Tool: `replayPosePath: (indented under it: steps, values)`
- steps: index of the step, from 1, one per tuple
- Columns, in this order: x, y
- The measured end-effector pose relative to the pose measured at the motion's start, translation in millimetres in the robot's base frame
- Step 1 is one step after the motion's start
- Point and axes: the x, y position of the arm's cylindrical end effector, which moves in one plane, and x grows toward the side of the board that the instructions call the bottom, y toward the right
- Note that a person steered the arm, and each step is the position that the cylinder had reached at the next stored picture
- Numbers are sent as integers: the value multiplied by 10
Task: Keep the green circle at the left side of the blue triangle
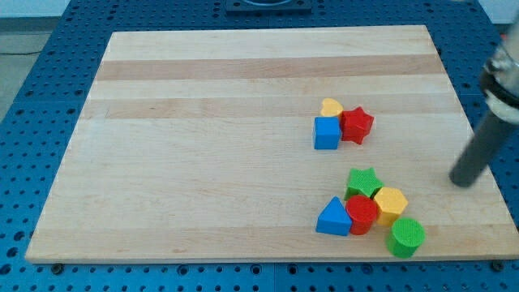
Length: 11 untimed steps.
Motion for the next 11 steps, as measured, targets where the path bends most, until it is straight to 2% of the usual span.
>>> replayPosePath:
  steps: [1,2,5,11]
  values:
    - [614,9]
    - [734,-74]
    - [728,-767]
    - [732,-3105]
